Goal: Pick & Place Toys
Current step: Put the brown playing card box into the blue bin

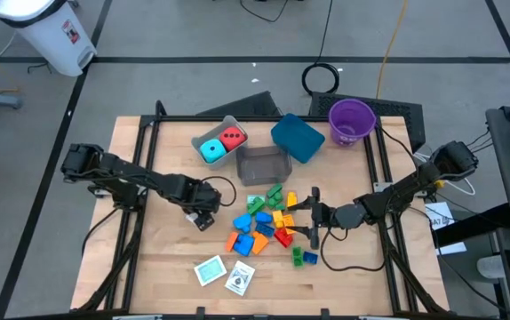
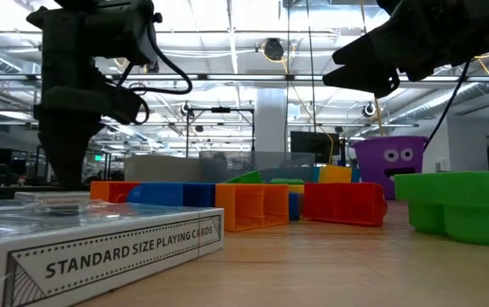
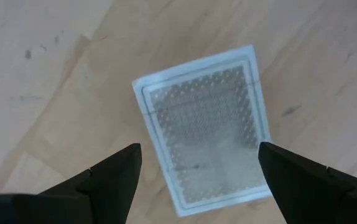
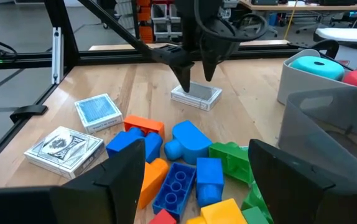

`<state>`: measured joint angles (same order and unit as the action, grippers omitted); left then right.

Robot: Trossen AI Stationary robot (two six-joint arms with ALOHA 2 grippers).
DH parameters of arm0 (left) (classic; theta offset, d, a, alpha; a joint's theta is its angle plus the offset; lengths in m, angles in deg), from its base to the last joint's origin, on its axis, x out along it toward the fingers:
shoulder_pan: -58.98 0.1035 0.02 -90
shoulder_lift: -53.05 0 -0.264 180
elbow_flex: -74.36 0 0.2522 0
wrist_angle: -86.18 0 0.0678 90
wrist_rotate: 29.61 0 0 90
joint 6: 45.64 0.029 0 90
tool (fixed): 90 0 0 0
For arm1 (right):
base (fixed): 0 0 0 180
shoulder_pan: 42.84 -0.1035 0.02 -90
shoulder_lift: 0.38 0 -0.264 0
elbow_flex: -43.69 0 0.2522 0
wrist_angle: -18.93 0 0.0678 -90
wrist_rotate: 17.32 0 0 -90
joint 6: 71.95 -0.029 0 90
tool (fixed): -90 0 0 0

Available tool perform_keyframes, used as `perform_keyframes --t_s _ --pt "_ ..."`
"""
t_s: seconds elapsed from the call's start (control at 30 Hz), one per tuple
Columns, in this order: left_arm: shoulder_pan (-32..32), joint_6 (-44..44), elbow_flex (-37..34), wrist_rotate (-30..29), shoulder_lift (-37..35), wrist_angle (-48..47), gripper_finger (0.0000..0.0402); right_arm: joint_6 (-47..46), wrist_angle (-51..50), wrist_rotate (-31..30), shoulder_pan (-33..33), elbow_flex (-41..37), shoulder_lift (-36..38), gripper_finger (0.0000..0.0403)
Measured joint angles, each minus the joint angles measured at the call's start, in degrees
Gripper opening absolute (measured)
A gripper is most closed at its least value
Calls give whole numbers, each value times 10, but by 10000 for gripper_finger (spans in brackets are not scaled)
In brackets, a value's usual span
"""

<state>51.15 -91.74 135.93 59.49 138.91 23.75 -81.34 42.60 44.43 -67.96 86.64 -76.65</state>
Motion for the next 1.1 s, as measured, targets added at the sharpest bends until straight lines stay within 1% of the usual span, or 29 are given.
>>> perform_keyframes --t_s 0.13,0.33,0.6,0.67,0.73,0.87,1.0,1.1 --pt "-7 -12 -2 -1 0 35 326 0 0 0 -1 0 0 256" --pt "-25 -27 -2 -18 17 37 332 -4 0 0 -1 0 0 256" --pt "-29 -40 -10 -29 48 40 375 -4 0 0 -1 0 0 256" --pt "-28 -13 -10 -28 51 40 386 -4 0 0 -1 0 0 256" --pt "-24 16 -2 -22 44 30 393 -4 -1 0 -1 0 0 256" --pt "-16 25 35 -22 35 -29 391 -4 0 0 -1 0 0 256" --pt "-13 24 77 -57 34 -93 381 -4 0 0 -1 0 0 256" --pt "-18 22 80 -67 33 -101 374 -4 -1 0 -1 0 0 256"
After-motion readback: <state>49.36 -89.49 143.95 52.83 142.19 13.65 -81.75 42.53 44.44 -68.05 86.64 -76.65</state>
